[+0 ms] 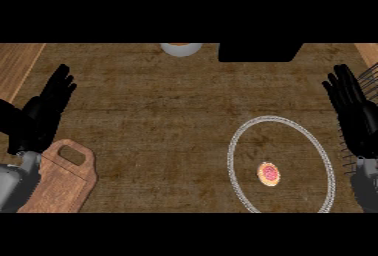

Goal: Pick the cupcake from the placemat and place it in the basket

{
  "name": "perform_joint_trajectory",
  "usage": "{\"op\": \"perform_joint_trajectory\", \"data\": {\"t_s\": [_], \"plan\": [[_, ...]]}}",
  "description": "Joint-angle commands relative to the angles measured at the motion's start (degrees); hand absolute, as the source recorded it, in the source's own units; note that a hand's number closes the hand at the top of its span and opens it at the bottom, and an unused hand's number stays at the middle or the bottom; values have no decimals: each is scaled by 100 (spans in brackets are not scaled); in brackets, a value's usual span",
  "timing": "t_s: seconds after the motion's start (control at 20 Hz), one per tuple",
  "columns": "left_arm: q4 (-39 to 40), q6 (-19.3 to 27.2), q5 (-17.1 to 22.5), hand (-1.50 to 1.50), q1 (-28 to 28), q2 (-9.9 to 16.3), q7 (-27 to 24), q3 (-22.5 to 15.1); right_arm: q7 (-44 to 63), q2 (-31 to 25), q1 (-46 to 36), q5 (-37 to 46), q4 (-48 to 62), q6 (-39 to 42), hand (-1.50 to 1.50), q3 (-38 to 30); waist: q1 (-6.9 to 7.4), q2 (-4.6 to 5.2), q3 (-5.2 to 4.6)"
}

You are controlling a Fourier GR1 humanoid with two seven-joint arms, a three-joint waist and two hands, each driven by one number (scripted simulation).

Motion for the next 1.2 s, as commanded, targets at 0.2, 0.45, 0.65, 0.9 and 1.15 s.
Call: {"op": "perform_joint_trajectory", "data": {"t_s": [0.2, 0.45, 0.65, 0.9, 1.15], "plan": [[-93, -611, -611, 0, -88, -176, -817, -244, -848, -54, 878, 176, 7, 505, 150, -96, -135, -123, -97], [-177, -816, -673, 0, 209, -360, -1083, -606, -2463, 1168, 1164, 1715, -453, 75, -150, 1799, -55, -117, -94], [-282, -835, -624, 0, 183, -370, -950, -524, -1452, 1766, 1180, 3474, -545, -1902, -150, 2416, -61, -151, -109], [-223, -1031, -581, 0, 355, -189, -1052, -405, 272, 1138, 1278, 5065, -918, -2453, -150, 2273, -152, -190, -136], [-392, -944, -620, 0, 468, -196, -945, -421, 2031, 418, 1245, 6407, -1809, -1730, -150, 1995, -220, -239, -151]]}}
